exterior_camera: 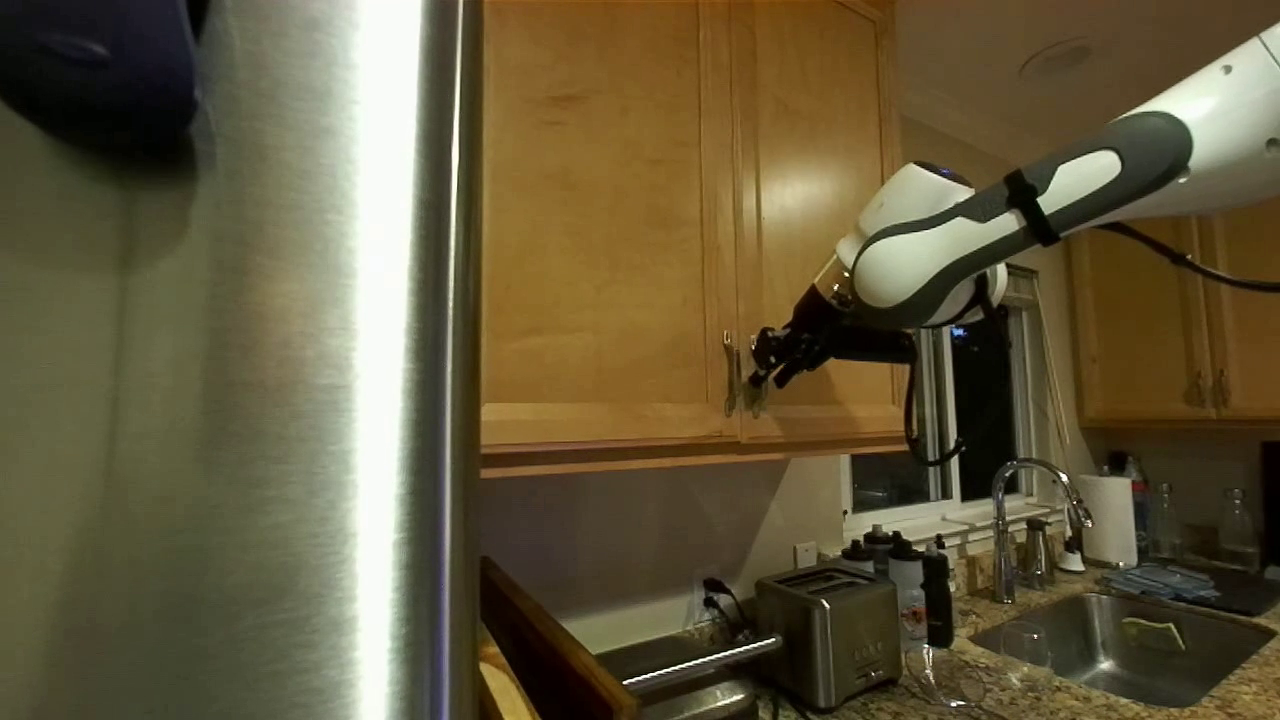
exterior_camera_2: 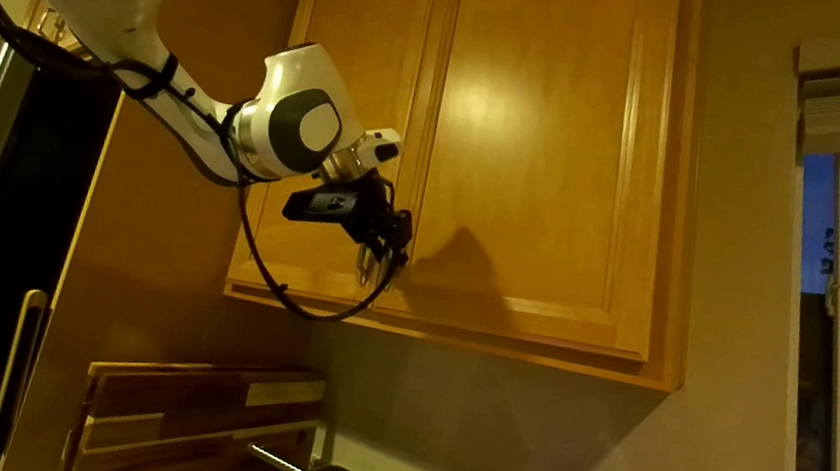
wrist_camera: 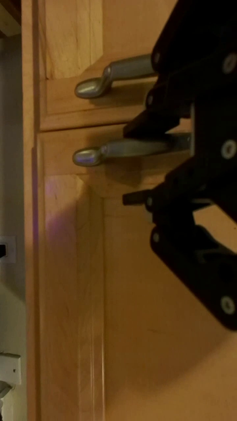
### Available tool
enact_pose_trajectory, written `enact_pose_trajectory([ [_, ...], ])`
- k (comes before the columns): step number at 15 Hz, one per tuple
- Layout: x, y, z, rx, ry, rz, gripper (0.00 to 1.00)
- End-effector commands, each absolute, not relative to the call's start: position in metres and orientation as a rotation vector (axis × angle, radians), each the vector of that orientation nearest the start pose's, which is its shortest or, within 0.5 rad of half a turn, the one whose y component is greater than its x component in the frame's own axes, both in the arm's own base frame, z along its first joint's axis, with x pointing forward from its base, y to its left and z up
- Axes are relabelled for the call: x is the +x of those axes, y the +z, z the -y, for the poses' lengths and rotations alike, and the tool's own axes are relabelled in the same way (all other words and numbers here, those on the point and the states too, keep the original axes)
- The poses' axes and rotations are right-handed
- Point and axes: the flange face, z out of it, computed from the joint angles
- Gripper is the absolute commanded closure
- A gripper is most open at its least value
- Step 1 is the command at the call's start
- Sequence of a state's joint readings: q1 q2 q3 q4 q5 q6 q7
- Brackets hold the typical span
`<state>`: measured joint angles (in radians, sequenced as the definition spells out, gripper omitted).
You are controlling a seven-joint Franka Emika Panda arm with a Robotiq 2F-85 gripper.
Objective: Open the top right cabinet door,take out the wooden utensil and close the door
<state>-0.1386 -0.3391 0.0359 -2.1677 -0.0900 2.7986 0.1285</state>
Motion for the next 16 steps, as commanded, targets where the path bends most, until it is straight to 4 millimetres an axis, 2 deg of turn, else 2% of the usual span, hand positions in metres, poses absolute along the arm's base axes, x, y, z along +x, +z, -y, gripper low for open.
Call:
enact_pose_trajectory([
  [1,0.498,0.656,0.058,-2.838,-1.508,-0.205,0.80],
  [2,0.499,0.656,0.054,-2.825,-1.509,-0.196,0.90],
  [4,0.501,0.655,0.045,-2.810,-1.504,-0.167,0.97],
  [6,0.499,0.655,0.043,-2.817,-1.505,-0.140,0.92],
  [8,0.491,0.654,0.047,-2.831,-1.512,-0.144,0.92],
  [12,0.458,0.651,0.056,-2.811,-1.577,-0.244,0.92],
  [16,0.412,0.638,0.067,-2.771,-1.643,-0.393,0.92],
])
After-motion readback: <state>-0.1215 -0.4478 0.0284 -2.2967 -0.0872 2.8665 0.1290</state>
